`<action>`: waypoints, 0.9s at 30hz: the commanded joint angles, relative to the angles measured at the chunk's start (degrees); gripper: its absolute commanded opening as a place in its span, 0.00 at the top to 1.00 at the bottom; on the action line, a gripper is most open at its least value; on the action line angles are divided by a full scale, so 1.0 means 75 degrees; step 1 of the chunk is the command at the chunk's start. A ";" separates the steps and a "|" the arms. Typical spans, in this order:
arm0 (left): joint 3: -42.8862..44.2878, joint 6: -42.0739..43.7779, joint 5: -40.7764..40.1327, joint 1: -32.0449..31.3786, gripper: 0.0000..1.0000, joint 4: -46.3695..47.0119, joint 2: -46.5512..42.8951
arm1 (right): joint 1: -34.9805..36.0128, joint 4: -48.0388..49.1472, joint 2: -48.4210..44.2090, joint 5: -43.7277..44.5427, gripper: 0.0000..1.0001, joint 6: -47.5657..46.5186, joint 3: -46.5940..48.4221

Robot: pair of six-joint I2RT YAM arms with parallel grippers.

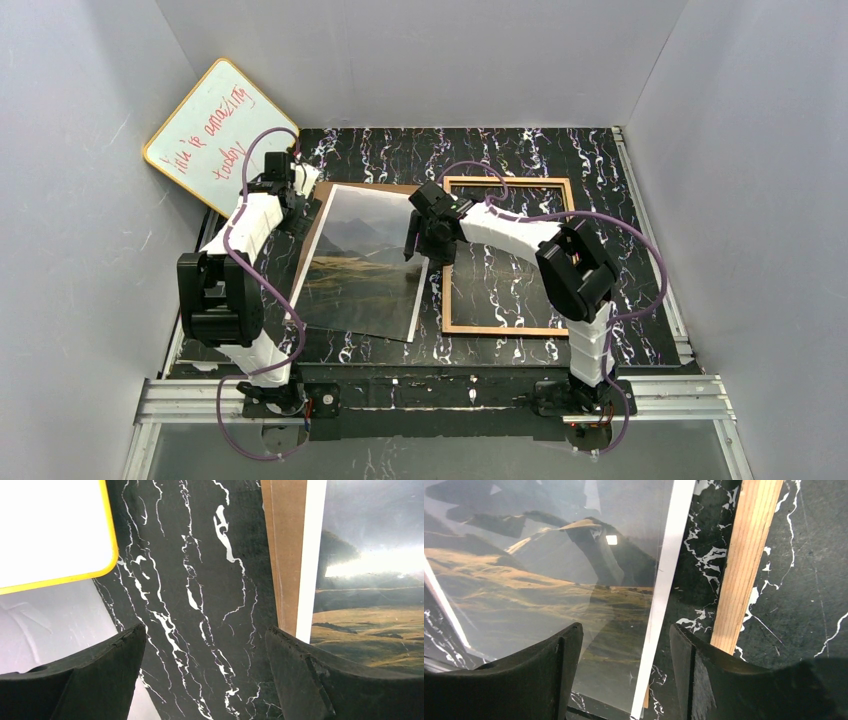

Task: Put the photo into the frame
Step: Adjust the photo frame item at the center of the board.

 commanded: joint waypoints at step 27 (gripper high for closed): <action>-0.0158 -0.0025 -0.0334 0.0036 0.12 0.0213 0.0510 | 0.0992 0.1017 0.0615 -0.1258 0.24 0.0348 -0.0246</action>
